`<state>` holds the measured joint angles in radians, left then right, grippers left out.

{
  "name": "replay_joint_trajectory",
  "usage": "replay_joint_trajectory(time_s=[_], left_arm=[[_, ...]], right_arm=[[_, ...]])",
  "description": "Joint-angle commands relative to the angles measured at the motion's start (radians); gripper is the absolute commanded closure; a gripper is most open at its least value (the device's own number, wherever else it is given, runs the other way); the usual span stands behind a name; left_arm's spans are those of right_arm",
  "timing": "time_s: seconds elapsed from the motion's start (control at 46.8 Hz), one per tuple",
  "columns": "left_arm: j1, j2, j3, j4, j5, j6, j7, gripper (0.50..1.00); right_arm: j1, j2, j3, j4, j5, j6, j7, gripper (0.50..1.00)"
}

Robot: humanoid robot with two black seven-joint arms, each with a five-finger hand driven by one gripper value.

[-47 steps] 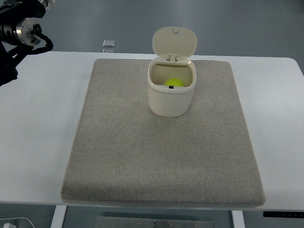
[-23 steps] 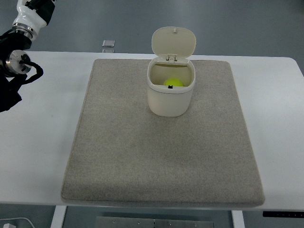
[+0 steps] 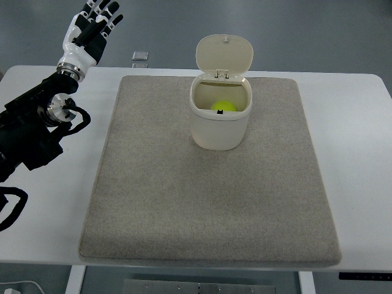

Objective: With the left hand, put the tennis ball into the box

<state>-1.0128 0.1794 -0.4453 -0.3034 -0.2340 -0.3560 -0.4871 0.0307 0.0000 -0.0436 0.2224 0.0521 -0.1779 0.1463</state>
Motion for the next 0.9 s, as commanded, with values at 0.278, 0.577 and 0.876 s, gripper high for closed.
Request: replay_joint_trajectory(time_s=[0.278,0.577,0.876], left_arm=[[0.017,-0.015,0.0,0.035,0.01,0.0,-0.016,0.66],[0.016,-0.006,-0.004,0.061,0.01,-0.005,-0.016,0.645],[0.014,-0.003,0.003,0.063,0.012,-0.003,-0.016,0.639]], right_arm=[[0.0,0.0,-0.001,0.0,0.0,0.0,-0.001,0.562],[0.0,0.0,-0.001,0.0,0.0,0.0,-0.001,0.562],[0.0,0.0,-0.001,0.0,0.0,0.0,0.001,0.562]])
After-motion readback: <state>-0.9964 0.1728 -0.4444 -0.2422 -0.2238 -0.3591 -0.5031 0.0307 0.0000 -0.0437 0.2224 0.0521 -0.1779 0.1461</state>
